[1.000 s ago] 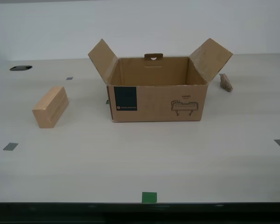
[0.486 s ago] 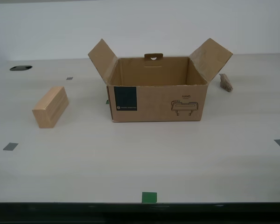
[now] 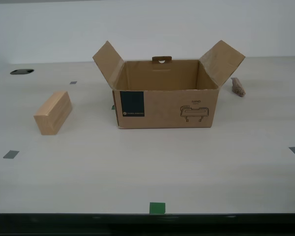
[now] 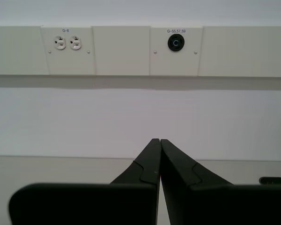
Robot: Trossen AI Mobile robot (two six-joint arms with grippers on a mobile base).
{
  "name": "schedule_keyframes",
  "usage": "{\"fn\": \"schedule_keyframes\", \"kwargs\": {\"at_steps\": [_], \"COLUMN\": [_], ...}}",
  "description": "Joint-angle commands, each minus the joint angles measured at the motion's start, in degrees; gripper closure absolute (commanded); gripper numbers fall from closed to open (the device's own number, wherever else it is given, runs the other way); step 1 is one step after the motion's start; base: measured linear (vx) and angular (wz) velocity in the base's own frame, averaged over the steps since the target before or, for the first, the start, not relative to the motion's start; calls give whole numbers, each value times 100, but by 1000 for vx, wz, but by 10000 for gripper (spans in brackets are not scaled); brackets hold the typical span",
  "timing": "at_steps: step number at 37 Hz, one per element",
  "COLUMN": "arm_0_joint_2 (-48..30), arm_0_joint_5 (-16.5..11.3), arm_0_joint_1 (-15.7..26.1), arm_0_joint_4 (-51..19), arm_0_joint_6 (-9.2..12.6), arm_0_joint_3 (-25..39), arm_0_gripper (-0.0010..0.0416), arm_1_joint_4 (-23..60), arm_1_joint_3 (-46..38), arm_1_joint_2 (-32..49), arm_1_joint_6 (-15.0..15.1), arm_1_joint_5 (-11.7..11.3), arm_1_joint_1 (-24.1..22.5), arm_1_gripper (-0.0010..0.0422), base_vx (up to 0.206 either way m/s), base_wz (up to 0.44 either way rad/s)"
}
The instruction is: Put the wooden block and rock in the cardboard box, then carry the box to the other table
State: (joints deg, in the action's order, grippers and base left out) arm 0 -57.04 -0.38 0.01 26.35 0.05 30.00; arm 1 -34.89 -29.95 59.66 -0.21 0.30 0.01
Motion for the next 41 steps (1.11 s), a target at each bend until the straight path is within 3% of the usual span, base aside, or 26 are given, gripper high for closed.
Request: {"fn": "schedule_keyframes", "kwargs": {"at_steps": [1, 41], "arm_0_joint_2": [0, 0], "arm_0_joint_5": [2, 2], "arm_0_joint_1": [4, 4], "arm_0_joint_4": [20, 17], "arm_0_joint_6": [11, 11], "arm_0_joint_3": [4, 4], "arm_0_gripper": [406, 406], "arm_1_joint_4": [-33, -33], "arm_1_joint_3": [-2, -2], "arm_1_joint_2": [-2, -2], "arm_1_joint_6": [7, -63], "arm_1_joint_5": [13, 13], "arm_1_joint_1": [0, -2], "arm_1_gripper": [412, 412], "base_vx": [0, 0], "base_wz": [0, 0]}}
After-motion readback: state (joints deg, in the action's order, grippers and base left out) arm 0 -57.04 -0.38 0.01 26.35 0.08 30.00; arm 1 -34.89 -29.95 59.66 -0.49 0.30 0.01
